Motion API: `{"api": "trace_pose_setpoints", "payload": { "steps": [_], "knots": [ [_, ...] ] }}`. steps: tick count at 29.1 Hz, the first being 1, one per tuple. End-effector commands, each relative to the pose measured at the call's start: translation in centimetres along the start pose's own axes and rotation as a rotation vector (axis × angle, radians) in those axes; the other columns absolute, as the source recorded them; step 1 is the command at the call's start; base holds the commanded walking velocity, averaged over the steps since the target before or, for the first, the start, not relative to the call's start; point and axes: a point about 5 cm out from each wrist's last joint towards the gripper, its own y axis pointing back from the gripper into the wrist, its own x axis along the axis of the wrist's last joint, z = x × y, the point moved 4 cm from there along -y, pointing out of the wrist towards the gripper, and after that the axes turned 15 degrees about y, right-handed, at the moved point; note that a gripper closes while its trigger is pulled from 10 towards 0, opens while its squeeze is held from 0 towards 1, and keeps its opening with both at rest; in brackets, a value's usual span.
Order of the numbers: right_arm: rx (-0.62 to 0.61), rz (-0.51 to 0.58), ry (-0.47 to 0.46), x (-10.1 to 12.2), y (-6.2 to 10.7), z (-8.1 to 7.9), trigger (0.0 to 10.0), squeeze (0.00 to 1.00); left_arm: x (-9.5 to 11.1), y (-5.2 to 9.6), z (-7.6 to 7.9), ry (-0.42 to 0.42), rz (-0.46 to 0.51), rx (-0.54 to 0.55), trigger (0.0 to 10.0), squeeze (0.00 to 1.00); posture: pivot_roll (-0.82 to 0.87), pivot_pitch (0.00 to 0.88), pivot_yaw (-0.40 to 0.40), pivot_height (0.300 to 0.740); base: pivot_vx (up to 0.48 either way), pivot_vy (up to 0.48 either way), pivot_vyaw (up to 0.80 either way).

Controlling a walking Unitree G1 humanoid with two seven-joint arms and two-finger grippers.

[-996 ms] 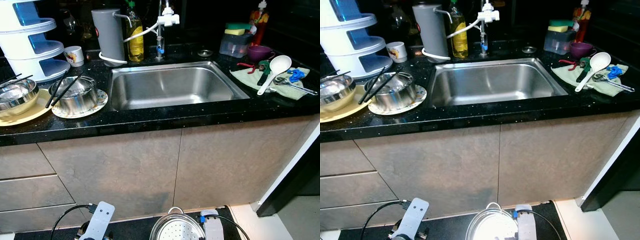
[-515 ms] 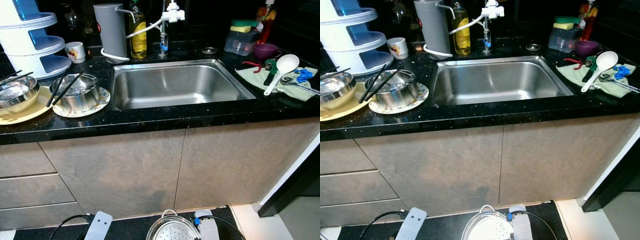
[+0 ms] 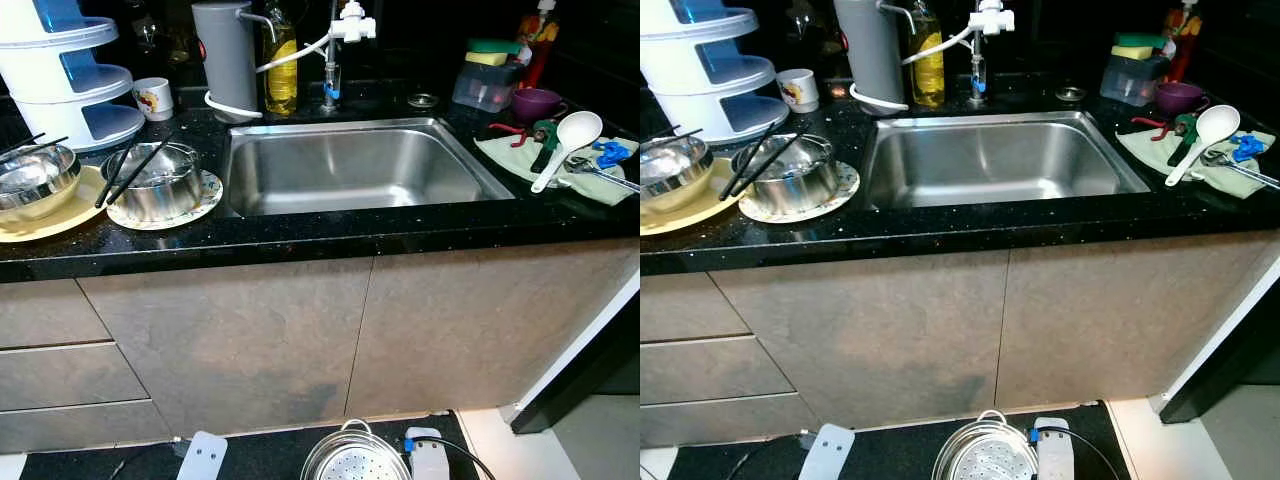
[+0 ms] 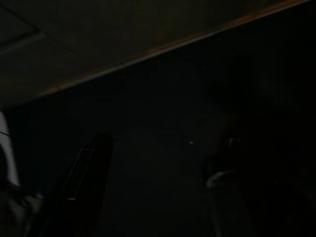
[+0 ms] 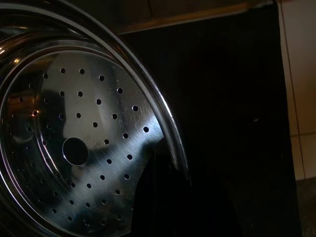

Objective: Kitchen organization

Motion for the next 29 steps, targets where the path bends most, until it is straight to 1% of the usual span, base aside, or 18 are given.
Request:
{"api": "trace_pose_setpoints", "payload": {
  "steps": [1, 3, 4, 5, 7, 8, 12, 13, 16, 17, 19, 20, 21, 22, 23, 24, 26, 29],
  "knots": [
    [-0.027, -0.094, -0.022, -2.7, 0.4, 0.7, 10.0, 0.00, -0.7, 0.4, -0.3, 0.056, -0.011, 0.006, 10.0, 0.00, -0.05, 0.142, -0.050, 0.740, 0.000, 0.000, 0.00],
    [-0.062, -0.104, -0.095, -2.9, 0.5, 1.2, 10.0, 0.00, -0.5, 0.4, -0.5, 0.015, 0.013, 0.018, 10.0, 0.00, -0.04, 0.131, -0.057, 0.740, 0.000, 0.000, 0.00],
    [-0.074, -0.105, -0.113, -2.9, 0.5, 1.4, 10.0, 0.00, -0.4, 0.4, -0.5, -0.004, 0.021, 0.023, 10.0, 0.00, -0.04, 0.131, -0.057, 0.740, 0.000, 0.000, 0.00],
    [-0.106, -0.093, -0.156, -2.8, 0.5, 1.9, 10.0, 0.00, -0.4, 0.5, -0.6, 0.001, 0.023, 0.029, 10.0, 0.00, -0.05, 0.127, -0.061, 0.740, 0.000, 0.000, 0.00],
    [-0.141, -0.079, -0.199, -2.6, 0.5, 2.4, 10.0, 0.00, -0.5, 0.5, -0.7, 0.019, 0.021, 0.034, 10.0, 0.00, -0.05, 0.127, -0.061, 0.740, 0.000, 0.000, 0.00],
    [-0.190, -0.059, -0.282, -2.2, 0.5, 3.3, 10.0, 0.00, -0.4, 0.5, -0.8, 0.027, 0.021, 0.041, 10.0, 0.00, -0.05, 0.126, -0.066, 0.740, 0.000, 0.000, 0.00],
    [-0.217, -0.044, -0.297, -1.9, 0.6, 3.9, 10.0, 0.00, -0.4, 0.4, -0.9, 0.019, 0.018, 0.044, 10.0, 0.00, -0.05, 0.128, -0.066, 0.740, 0.000, 0.000, 0.00],
    [-0.215, -0.037, -0.265, -1.7, 0.5, 4.1, 10.0, 0.00, -0.3, 0.4, -0.8, 0.010, 0.019, 0.036, 10.0, 0.00, -0.05, 0.134, -0.068, 0.740, 0.000, 0.000, 0.00],
    [-0.193, -0.039, -0.245, -1.6, 0.5, 3.9, 10.0, 0.00, -0.3, 0.3, -0.6, 0.007, 0.014, 0.023, 10.0, 0.00, -0.05, 0.136, -0.068, 0.740, 0.000, 0.000, 0.00],
    [-0.177, -0.046, -0.227, -1.7, 0.4, 3.7, 10.0, 0.00, -0.2, 0.3, -0.4, -0.002, 0.012, 0.016, 10.0, 0.00, -0.05, 0.137, -0.067, 0.740, 0.000, 0.000, 0.00],
    [-0.169, -0.051, -0.219, -1.7, 0.4, 3.5, 10.0, 0.00, -0.2, 0.3, -0.3, -0.005, 0.010, 0.013, 10.0, 0.00, -0.05, 0.137, -0.067, 0.740, 0.000, 0.000, 0.00],
    [-0.134, -0.073, -0.206, -2.1, 0.4, 2.7, 10.0, 0.00, -0.3, 0.2, -0.1, -0.020, 0.002, 0.002, 10.0, 0.00, -0.05, 0.137, -0.064, 0.740, 0.000, 0.000, 0.00],
    [-0.134, -0.073, -0.206, -2.1, 0.4, 2.7, 10.0, 0.00, -0.3, 0.2, -0.1, -0.020, 0.002, 0.002, 10.0, 0.00, -0.05, 0.137, -0.064, 0.740, 0.000, 0.000, 0.00],
    [-0.120, -0.082, -0.202, -2.2, 0.4, 2.4, 10.0, 0.00, -0.3, 0.2, 0.0, -0.026, 0.000, -0.003, 10.0, 0.00, -0.05, 0.137, -0.063, 0.740, 0.000, 0.000, 0.00],
    [-0.086, -0.091, -0.184, -2.3, 0.3, 1.8, 10.0, 0.00, -0.3, 0.2, 0.1, -0.043, 0.000, -0.011, 10.0, 0.00, -0.05, 0.137, -0.060, 0.740, 0.000, 0.000, 0.00],
    [-0.032, -0.094, -0.157, -2.4, 0.3, 0.8, 10.0, 0.00, -0.4, 0.2, 0.3, -0.066, -0.005, -0.021, 10.0, 0.00, -0.05, 0.137, -0.059, 0.740, 0.000, 0.000, 0.00],
    [0.068, -0.101, -0.111, -2.7, 0.4, -1.1, 10.0, 0.00, -0.4, 0.2, 0.6, -0.084, -0.006, -0.045, 10.0, 0.00, -0.05, 0.134, -0.058, 0.740, 0.000, 0.000, 0.00],
    [0.085, -0.123, -0.094, -3.2, 0.5, -1.6, 10.0, 0.00, -0.3, 0.1, 0.5, -0.071, -0.006, -0.039, 10.0, 0.00, -0.05, 0.132, -0.057, 0.740, 0.000, 0.000, 0.00]
  ]
}}
